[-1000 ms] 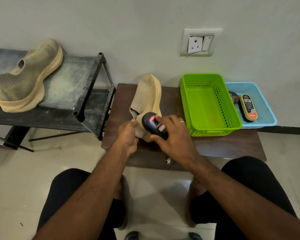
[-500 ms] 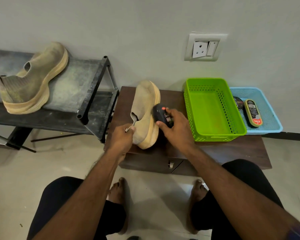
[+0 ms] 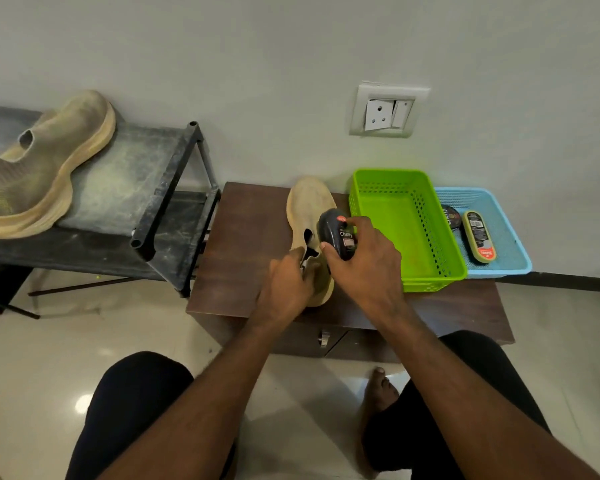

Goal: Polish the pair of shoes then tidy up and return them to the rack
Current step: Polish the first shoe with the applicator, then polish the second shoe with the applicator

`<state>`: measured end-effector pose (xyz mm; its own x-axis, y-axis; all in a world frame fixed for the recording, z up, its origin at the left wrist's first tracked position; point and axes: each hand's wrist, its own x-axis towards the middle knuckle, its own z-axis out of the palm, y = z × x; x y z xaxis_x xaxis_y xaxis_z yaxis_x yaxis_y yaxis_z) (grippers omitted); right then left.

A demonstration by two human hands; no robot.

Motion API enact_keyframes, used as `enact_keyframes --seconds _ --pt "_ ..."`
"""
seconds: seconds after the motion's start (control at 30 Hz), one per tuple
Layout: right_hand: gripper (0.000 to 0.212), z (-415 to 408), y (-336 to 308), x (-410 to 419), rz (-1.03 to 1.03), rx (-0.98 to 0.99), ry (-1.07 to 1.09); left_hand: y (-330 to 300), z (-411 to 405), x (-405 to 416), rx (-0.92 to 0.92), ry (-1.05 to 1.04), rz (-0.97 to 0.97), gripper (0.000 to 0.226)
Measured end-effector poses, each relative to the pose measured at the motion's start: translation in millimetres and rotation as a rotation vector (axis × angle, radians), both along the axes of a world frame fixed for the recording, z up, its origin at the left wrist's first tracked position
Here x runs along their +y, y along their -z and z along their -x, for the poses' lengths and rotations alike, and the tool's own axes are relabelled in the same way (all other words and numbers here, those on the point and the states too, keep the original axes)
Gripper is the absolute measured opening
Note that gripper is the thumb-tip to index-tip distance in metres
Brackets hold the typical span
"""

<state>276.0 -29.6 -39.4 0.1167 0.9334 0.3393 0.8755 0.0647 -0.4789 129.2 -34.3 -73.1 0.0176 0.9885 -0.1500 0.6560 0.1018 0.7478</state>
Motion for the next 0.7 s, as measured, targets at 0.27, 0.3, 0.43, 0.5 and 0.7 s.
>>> enact_keyframes --seconds 0.27,0.3,0.43,0.5,0.7 --pt "0.057 -31.5 -2.6 10.3 0.018 -0.105 0.062 -0.6 -20.2 1.0 -0.020 0.072 -0.052 0.042" --pt "0.058 -29.8 -2.3 11.2 0.024 -0.086 0.052 -3.3 -16.8 -0.3 0.001 0.071 -0.053 0.052" --pt "0.064 -19.5 -5.6 12.9 0.084 -0.042 0.026 -9.8 5.5 -5.5 0.055 0.061 -0.022 0.069" --pt "0.063 -10.3 -11.4 12.7 0.090 -0.054 -0.003 -18.5 23.1 -8.0 0.120 0.019 -0.033 0.073" --pt "0.061 39.5 -46.9 29.3 0.057 -0.122 -0.145 -89.4 84.7 2.0 0.232 -0.157 -0.298 0.026"
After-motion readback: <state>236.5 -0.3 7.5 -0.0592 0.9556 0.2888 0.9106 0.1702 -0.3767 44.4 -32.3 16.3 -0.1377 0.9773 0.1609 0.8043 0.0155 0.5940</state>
